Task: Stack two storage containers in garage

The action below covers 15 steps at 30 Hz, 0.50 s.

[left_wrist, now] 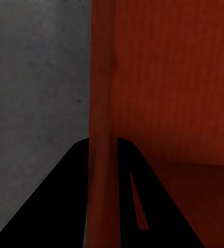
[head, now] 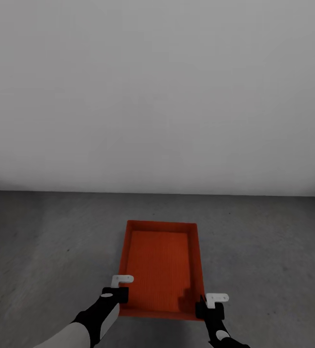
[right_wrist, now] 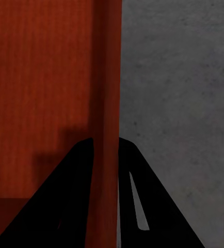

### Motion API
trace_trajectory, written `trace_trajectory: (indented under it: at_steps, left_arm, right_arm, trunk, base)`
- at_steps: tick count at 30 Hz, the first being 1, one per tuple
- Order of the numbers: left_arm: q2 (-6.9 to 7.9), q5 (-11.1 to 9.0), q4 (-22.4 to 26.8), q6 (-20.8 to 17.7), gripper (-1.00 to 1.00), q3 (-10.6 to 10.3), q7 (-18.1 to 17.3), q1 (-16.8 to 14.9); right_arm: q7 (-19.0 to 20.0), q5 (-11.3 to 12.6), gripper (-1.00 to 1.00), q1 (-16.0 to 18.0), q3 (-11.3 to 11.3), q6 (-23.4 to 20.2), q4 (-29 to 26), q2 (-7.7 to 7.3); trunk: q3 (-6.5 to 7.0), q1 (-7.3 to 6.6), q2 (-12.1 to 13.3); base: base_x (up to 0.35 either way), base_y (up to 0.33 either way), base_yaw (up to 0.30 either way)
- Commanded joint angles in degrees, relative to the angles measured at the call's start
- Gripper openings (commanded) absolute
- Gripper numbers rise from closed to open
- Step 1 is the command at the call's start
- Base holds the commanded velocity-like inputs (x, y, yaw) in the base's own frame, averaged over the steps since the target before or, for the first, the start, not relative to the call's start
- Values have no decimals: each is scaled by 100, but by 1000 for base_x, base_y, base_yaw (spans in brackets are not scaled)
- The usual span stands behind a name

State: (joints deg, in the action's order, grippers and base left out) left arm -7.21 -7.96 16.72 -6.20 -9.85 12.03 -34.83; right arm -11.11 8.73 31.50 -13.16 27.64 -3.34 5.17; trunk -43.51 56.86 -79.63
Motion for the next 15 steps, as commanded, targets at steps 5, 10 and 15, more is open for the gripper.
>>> trace_trajectory:
  at_steps: [5, 10, 15]
  left_arm:
    - [-27, -135, -5, -57, -100, -8, 63, 2]
    - [-26, -137, -2, -57, -100, -8, 63, 2]
    - [-26, -141, -2, -57, -100, -8, 63, 2]
  right_arm:
    - [16, 59, -100, 5, -134, 40, -208, 1]
    - [18, 59, -100, 5, -134, 40, -209, 1]
    - [15, 59, -100, 5, -134, 38, -207, 1]
  trunk:
    - [-94, 109, -203]
    - [-94, 109, -203]
    - [-94, 109, -203]
  base:
    - [0, 0, 0]
    - [0, 0, 0]
    - [0, 0, 0]
